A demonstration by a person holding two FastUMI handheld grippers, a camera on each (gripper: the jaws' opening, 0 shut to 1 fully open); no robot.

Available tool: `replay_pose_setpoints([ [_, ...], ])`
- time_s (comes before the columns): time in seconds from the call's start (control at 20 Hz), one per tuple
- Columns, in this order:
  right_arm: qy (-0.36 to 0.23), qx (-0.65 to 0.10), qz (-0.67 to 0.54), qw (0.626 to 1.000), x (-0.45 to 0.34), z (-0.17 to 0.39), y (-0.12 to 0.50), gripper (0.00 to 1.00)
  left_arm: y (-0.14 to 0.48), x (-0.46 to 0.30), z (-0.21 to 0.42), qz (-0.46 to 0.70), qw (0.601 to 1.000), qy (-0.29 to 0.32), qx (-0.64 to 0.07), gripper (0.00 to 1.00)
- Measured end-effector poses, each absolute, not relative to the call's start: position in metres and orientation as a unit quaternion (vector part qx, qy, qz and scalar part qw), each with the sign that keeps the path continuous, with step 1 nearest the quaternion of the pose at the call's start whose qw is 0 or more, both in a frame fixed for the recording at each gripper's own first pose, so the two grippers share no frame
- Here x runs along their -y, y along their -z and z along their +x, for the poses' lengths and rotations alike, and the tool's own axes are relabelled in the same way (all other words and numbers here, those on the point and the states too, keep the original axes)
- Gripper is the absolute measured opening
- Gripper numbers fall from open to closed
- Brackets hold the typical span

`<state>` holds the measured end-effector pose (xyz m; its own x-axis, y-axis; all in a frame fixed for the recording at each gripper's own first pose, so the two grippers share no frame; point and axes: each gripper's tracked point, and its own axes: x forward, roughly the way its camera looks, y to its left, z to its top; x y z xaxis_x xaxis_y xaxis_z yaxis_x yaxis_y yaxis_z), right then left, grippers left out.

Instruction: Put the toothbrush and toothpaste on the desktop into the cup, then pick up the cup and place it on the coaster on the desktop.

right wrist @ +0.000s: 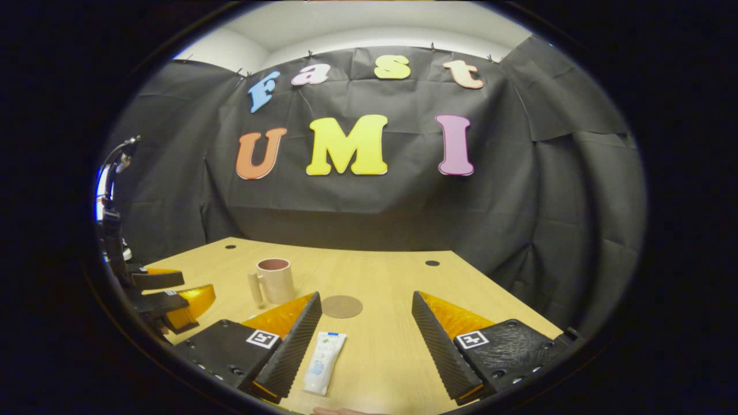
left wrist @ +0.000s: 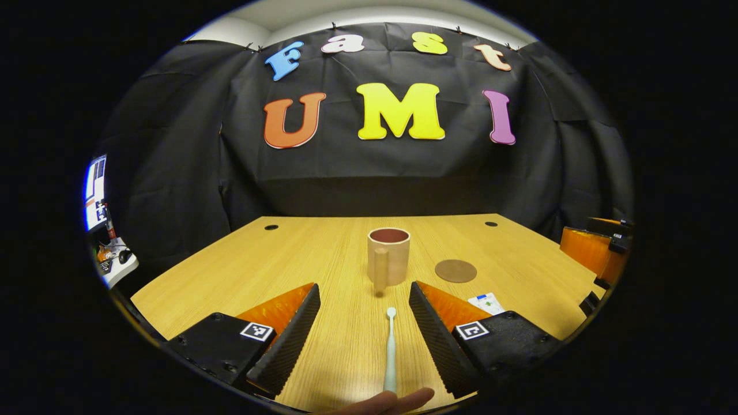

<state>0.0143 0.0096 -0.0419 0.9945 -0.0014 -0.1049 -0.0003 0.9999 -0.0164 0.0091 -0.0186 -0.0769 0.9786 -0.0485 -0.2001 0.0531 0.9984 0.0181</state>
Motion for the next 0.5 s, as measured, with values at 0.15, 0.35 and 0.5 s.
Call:
replay_pose_setpoints([
  [0.15,-0.003,-0.067,-0.009,0.998,-0.013,0.017,0.053,0.95,0.103,0.028,0.010,0.013,0.989,0.039,-0.141,0.99],
  [0.35,-0.011,-0.091,-0.015,0.996,-0.017,0.020,0.072,0.95,0.124,0.037,0.013,0.004,0.983,0.046,-0.180,0.99],
  [0.5,-0.018,-0.105,-0.018,0.994,-0.022,0.020,0.081,0.95,0.141,0.041,0.016,0.005,0.976,0.052,-0.211,0.98],
])
